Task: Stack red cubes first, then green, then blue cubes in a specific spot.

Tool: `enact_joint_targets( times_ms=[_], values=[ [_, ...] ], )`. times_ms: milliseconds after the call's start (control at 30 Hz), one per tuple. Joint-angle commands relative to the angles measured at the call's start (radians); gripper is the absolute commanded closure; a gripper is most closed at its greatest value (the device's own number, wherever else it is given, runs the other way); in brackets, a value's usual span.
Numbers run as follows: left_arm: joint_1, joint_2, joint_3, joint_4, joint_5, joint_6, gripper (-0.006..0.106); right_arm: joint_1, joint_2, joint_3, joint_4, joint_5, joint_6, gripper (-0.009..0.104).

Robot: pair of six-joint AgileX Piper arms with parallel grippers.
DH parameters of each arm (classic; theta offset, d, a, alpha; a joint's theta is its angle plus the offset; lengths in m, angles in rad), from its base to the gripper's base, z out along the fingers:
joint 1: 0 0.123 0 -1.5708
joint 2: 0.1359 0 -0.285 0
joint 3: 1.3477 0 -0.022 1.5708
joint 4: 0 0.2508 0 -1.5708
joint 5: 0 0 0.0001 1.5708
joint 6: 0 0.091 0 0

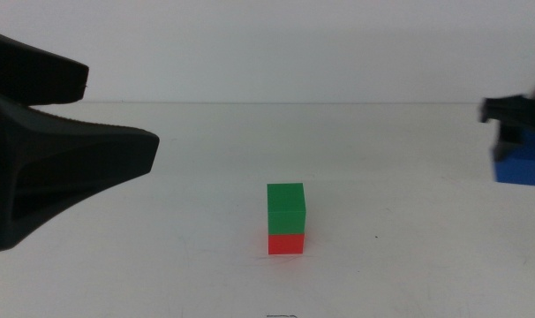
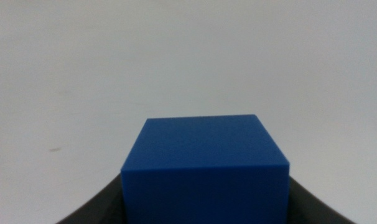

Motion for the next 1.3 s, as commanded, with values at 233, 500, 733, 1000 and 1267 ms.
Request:
enact_joint_targets(
  times_ms=[233,500,733,1000,1267],
  values=[
    [0.001,-0.001,-0.022,-0.028,-0.069,-0.004,0.007,0.23,-0.045,-0.055,0.05,0.079,0.07,0.096],
    [0.001,-0.001,-0.022,-0.028,-0.069,-0.004,0.007,0.329,-0.045,-0.055,0.114,0.079,0.152,0.096],
    [0.001,-0.001,-0.021,-0.025,-0.068,-0.004,0.007,0.453,0.043,-0.172,0.108,0.079,0.206,0.096],
    [0.001,-0.001,-0.021,-0.025,-0.069,-0.004,0.007,0.575,0.217,-0.419,0.102,0.08,0.219,0.096],
    [0.001,-0.001,-0.021,-0.025,-0.069,-0.004,0.007,0.612,0.287,-0.467,0.083,0.08,0.239,0.096]
  ],
)
